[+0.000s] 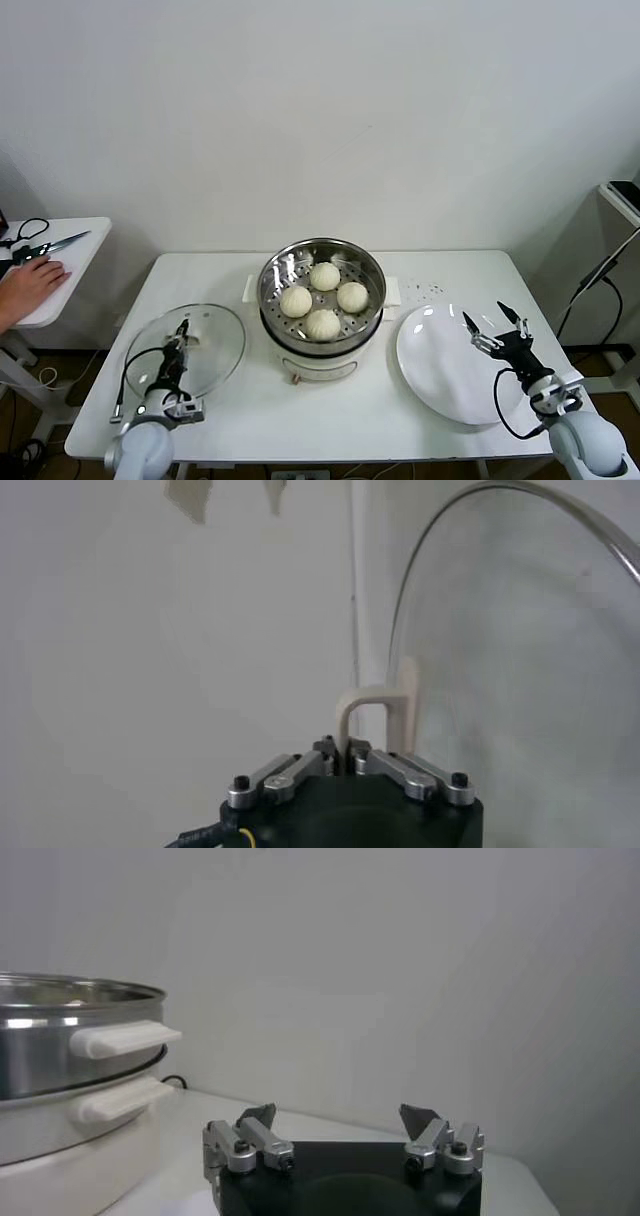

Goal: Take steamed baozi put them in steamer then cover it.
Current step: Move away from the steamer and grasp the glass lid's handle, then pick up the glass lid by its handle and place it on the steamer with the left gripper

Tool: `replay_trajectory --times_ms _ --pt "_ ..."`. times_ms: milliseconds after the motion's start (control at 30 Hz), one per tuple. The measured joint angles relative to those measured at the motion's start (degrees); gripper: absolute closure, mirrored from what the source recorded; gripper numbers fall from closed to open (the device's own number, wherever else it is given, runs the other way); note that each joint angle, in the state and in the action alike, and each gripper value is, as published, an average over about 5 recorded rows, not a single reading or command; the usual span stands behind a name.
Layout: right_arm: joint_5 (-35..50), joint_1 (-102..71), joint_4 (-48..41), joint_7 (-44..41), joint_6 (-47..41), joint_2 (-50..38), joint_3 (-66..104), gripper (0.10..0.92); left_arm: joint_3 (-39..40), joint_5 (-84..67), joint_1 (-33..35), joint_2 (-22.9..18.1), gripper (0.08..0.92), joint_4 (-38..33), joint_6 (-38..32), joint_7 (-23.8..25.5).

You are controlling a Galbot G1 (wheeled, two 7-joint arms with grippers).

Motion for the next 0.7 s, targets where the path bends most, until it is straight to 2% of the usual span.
replay_trajectory --times_ms 300,700 --pt "-0.28 0.42 -0.53 -0.15 0.24 -0.4 0.05 0.203 0.52 -2.9 3.94 1.84 0.853 -8.59 2.63 0.62" --pt "-1.05 2.13 -1.68 -0.15 0.32 -1.14 -1.03 0.203 1.64 -5.02 10.2 6.93 0.853 -24.71 13.46 1.41"
